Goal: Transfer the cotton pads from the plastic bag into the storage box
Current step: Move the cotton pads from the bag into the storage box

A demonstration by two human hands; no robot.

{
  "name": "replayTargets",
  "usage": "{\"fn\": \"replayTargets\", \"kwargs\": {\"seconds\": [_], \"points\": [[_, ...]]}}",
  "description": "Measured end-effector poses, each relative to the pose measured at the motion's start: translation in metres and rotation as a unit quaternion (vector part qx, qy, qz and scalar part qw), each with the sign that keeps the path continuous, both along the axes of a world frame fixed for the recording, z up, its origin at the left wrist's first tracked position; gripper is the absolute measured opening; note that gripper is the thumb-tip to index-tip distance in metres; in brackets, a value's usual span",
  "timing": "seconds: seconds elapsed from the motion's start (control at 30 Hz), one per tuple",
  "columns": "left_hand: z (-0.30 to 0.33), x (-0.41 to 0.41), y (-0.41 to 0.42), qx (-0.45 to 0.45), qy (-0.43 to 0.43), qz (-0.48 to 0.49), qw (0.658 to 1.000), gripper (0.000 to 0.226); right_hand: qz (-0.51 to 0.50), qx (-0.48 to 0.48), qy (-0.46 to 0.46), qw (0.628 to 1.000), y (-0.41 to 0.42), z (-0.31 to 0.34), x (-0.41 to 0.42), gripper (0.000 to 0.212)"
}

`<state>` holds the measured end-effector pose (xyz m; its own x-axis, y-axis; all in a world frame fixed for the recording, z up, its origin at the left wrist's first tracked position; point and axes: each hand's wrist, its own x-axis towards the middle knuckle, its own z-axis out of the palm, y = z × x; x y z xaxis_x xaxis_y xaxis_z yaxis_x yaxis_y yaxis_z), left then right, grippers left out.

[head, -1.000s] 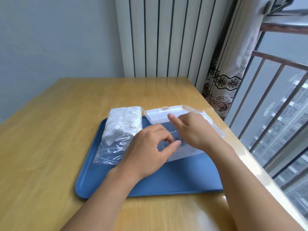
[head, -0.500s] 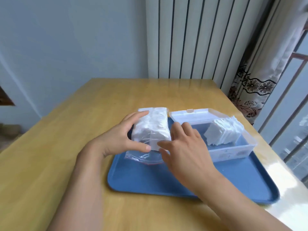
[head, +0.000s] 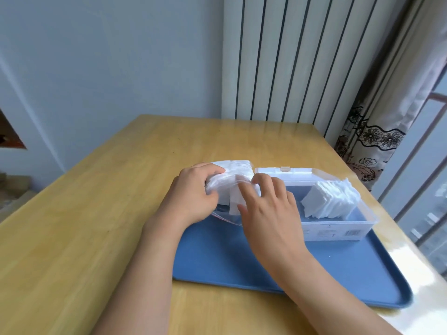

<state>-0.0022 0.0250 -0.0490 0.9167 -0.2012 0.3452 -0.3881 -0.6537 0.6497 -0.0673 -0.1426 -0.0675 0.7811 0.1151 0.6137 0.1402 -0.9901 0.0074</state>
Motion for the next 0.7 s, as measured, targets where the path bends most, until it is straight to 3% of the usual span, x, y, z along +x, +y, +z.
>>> {"fn": "replayTargets", "kwargs": {"seconds": [0.13, 0.3, 0.37, 0.5, 0.7], "points": [[-0.001, 0.000, -0.002, 0.010, -0.003, 0.013, 1.000, 0.051, -0.001, 0.020, -0.011, 1.000, 0.001, -0.002, 0.000, 0.071], [-0.002, 0.002, -0.002, 0.022, -0.002, 0.016, 1.000, 0.055, 0.009, 0.074, -0.059, 0.995, 0.006, 0.001, -0.002, 0.023], [-0.002, 0.002, -0.003, 0.019, 0.003, 0.020, 1.000, 0.056, -0.001, 0.063, -0.069, 0.996, 0.003, 0.000, 0.000, 0.015], [-0.001, 0.000, -0.005, 0.009, 0.009, 0.018, 1.000, 0.055, -0.029, 0.043, -0.044, 0.998, -0.004, 0.001, 0.003, 0.035], [0.000, 0.000, -0.008, -0.005, 0.008, 0.022, 1.000, 0.052, -0.012, 0.085, -0.012, 0.996, -0.009, 0.002, 0.007, 0.054]]}}
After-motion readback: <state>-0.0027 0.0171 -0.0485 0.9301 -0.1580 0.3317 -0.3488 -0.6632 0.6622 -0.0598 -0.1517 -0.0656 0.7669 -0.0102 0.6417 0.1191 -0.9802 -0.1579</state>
